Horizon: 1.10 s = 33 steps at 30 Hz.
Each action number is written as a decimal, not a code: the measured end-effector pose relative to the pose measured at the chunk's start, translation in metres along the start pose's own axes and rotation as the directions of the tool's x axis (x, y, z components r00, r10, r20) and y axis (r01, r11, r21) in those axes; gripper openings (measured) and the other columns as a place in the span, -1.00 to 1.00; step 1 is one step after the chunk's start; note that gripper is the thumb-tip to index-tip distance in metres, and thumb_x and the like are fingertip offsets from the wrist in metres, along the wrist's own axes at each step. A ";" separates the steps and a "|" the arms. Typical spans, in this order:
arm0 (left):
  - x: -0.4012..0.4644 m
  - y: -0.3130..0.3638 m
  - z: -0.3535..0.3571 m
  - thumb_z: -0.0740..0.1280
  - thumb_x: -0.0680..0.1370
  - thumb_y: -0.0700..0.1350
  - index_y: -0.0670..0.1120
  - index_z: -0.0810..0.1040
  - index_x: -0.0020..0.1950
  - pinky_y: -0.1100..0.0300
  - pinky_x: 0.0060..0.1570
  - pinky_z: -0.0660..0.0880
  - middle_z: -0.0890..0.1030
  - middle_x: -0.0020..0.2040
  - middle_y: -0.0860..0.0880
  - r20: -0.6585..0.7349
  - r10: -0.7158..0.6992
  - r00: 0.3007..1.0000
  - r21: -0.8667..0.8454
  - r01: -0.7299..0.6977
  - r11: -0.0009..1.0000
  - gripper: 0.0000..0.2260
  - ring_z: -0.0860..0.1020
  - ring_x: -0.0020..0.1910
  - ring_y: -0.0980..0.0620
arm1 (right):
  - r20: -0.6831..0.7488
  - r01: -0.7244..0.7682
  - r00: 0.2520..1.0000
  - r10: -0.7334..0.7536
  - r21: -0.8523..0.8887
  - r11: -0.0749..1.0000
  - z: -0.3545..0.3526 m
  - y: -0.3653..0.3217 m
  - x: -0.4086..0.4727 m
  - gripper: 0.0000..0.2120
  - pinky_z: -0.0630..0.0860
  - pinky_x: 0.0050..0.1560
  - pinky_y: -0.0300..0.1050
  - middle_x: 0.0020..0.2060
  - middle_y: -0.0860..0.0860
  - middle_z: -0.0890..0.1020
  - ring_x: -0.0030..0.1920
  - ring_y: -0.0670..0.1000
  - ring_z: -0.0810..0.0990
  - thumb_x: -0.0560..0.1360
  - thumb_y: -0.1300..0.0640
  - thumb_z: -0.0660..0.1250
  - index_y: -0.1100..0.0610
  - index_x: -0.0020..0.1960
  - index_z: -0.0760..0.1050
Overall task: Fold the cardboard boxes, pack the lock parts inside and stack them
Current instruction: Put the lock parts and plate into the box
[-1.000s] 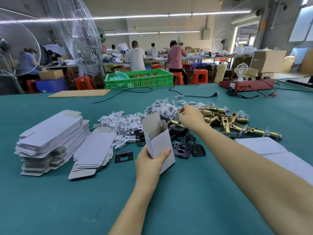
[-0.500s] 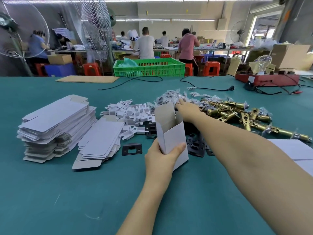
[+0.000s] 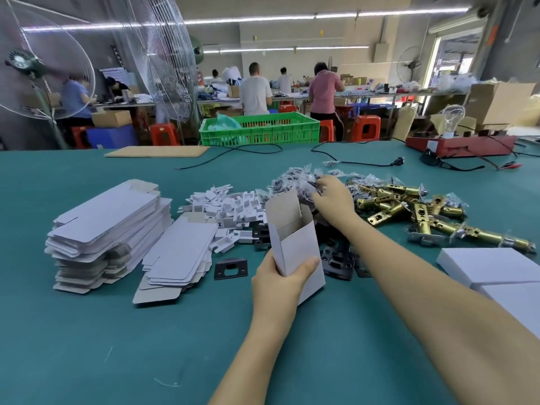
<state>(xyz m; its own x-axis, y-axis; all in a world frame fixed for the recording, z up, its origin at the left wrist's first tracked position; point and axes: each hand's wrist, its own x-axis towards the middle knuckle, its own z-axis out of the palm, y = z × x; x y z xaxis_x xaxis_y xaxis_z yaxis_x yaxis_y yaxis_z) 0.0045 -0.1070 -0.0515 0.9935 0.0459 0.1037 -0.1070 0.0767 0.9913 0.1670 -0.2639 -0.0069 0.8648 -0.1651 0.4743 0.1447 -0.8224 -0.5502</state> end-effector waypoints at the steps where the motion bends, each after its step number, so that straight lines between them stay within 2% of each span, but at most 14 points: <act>1: -0.001 0.001 0.000 0.53 0.43 -0.08 0.08 0.62 0.02 0.15 0.00 0.60 0.70 -0.08 0.17 -0.001 -0.002 1.000 0.000 0.002 1.000 -0.78 0.65 -0.07 0.16 | -0.065 -0.087 0.993 0.099 0.166 0.982 -0.010 -0.004 -0.007 -0.68 0.39 0.18 -0.06 0.25 0.12 0.53 0.24 0.10 0.48 0.52 0.16 0.30 0.26 0.24 0.51; 4: -0.003 0.003 0.000 0.54 0.42 -0.07 0.10 0.60 -0.02 0.21 -0.07 0.59 0.69 -0.12 0.21 -0.005 -0.003 1.000 0.013 0.003 1.000 -0.80 0.65 -0.11 0.20 | -0.092 -0.224 0.940 0.330 0.562 0.796 -0.048 -0.015 -0.030 -0.82 0.55 0.05 -0.01 0.07 0.09 0.61 -0.04 0.01 0.63 0.49 0.15 0.38 0.18 0.06 0.54; 6: -0.004 0.004 0.001 0.54 0.42 -0.06 0.09 0.60 -0.02 0.21 -0.09 0.58 0.69 -0.13 0.19 -0.009 0.000 1.000 0.027 0.001 1.000 -0.80 0.65 -0.11 0.18 | -0.027 -0.260 0.918 0.395 0.711 0.653 -0.076 -0.021 -0.048 -0.94 0.63 -0.17 -0.09 -0.10 0.09 0.63 -0.34 -0.11 0.64 0.49 0.23 0.39 0.19 -0.06 0.54; 8: -0.006 0.006 0.001 0.54 0.42 -0.06 0.09 0.60 -0.02 0.17 -0.07 0.59 0.69 -0.12 0.17 -0.007 0.003 1.000 0.038 -0.003 0.999 -0.79 0.65 -0.09 0.15 | 0.031 -0.277 0.916 0.400 0.769 0.575 -0.102 -0.026 -0.067 -0.89 0.61 -0.32 -0.17 -0.21 0.08 0.59 -0.49 -0.15 0.59 0.50 0.33 0.36 0.17 -0.13 0.49; 10: -0.008 0.006 0.002 0.55 0.41 -0.06 0.09 0.61 -0.01 0.12 -0.03 0.60 0.70 -0.10 0.16 -0.006 0.004 1.000 0.050 -0.003 0.999 -0.79 0.66 -0.08 0.12 | 0.078 -0.295 0.919 0.386 0.786 0.544 -0.126 -0.030 -0.085 -0.82 0.61 -0.36 -0.19 -0.19 0.09 0.54 -0.47 -0.11 0.58 0.48 0.40 0.34 0.15 -0.08 0.44; 13: -0.010 0.007 0.004 0.55 0.41 -0.09 0.06 0.63 0.00 0.07 -0.02 0.61 0.71 -0.10 0.14 0.014 0.012 1.000 0.048 -0.012 0.999 -0.79 0.67 -0.09 0.10 | 0.118 -0.290 0.931 0.345 0.813 0.505 -0.155 -0.037 -0.109 -0.70 0.56 -0.39 -0.25 -0.17 0.10 0.52 -0.31 -0.01 0.57 0.45 0.44 0.35 0.11 0.04 0.43; 16: -0.014 0.009 0.008 0.57 0.39 -0.11 0.08 0.63 0.01 0.14 -0.08 0.61 0.71 -0.09 0.13 0.097 0.020 0.995 0.043 -0.024 0.999 -0.75 0.67 -0.09 0.10 | 0.121 -0.237 0.964 0.237 0.796 0.557 -0.176 -0.048 -0.125 -0.80 0.53 -0.37 -0.29 -0.17 0.07 0.57 -0.28 -0.05 0.57 0.45 0.40 0.38 0.15 -0.03 0.51; 19: -0.016 0.010 0.010 0.59 0.32 -0.05 0.11 0.63 0.03 0.23 -0.11 0.58 0.71 -0.06 0.13 0.234 0.018 0.972 0.104 -0.043 0.994 -0.67 0.66 -0.06 0.12 | 0.145 -0.136 0.988 0.045 0.713 0.688 -0.193 -0.060 -0.134 -0.84 0.55 -0.30 -0.27 -0.23 -0.03 0.65 -0.27 -0.05 0.58 0.46 0.37 0.39 0.14 -0.08 0.57; 22: -0.017 0.010 0.010 0.54 0.28 -0.02 0.10 0.63 0.05 0.23 -0.05 0.59 0.71 -0.03 0.11 0.311 0.017 0.950 0.119 -0.056 0.991 -0.65 0.66 -0.02 0.10 | 0.189 0.014 0.965 -0.180 0.651 0.759 -0.206 -0.073 -0.140 -0.84 0.55 -0.18 -0.25 -0.22 -0.07 0.69 -0.24 -0.07 0.59 0.48 0.34 0.37 0.10 -0.07 0.59; 24: -0.017 0.011 0.009 0.54 0.29 -0.04 0.08 0.62 0.07 0.24 -0.06 0.59 0.71 -0.02 0.09 0.340 0.021 0.940 0.100 -0.059 0.993 -0.64 0.66 -0.02 0.10 | 0.216 0.116 0.938 -0.272 0.544 0.831 -0.205 -0.080 -0.144 -0.83 0.56 -0.10 -0.22 -0.17 -0.04 0.68 -0.22 -0.07 0.62 0.50 0.31 0.36 0.05 -0.08 0.59; 27: -0.017 0.012 0.009 0.53 0.30 -0.07 0.04 0.62 0.10 0.27 -0.11 0.59 0.71 -0.02 0.07 0.363 0.027 0.931 0.071 -0.057 0.996 -0.62 0.66 -0.03 0.09 | 0.193 0.266 0.922 -0.335 0.310 0.913 -0.188 -0.086 -0.146 -0.84 0.55 -0.01 -0.13 -0.15 -0.02 0.63 -0.12 -0.07 0.60 0.53 0.27 0.33 0.02 -0.10 0.56; 29: -0.017 0.012 0.010 0.53 0.30 -0.08 0.02 0.62 0.10 0.30 -0.15 0.57 0.71 -0.03 0.06 0.364 0.030 0.931 0.053 -0.052 0.997 -0.62 0.67 -0.05 0.09 | 0.187 0.327 0.914 -0.359 0.179 0.928 -0.177 -0.087 -0.146 -0.85 0.49 -0.03 -0.11 -0.14 0.02 0.57 -0.09 -0.02 0.54 0.54 0.27 0.30 0.05 -0.09 0.56; 33: -0.016 0.011 0.010 0.53 0.30 -0.08 0.01 0.62 0.11 0.31 -0.19 0.55 0.71 -0.02 0.05 0.366 0.035 0.930 0.026 -0.048 0.999 -0.62 0.67 -0.05 0.08 | 0.242 0.373 0.889 -0.388 0.105 0.922 -0.165 -0.084 -0.145 -0.87 0.44 -0.04 -0.08 -0.14 0.07 0.55 -0.09 0.01 0.50 0.54 0.27 0.28 0.10 -0.04 0.58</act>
<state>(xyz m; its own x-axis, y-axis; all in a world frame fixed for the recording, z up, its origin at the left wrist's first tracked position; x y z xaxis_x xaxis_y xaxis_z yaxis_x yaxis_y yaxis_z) -0.0122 -0.1169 -0.0411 0.9339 -0.3195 0.1607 -0.1532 0.0487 0.9870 -0.0497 -0.2604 0.0843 0.8295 0.3042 0.4685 0.5068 -0.7623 -0.4025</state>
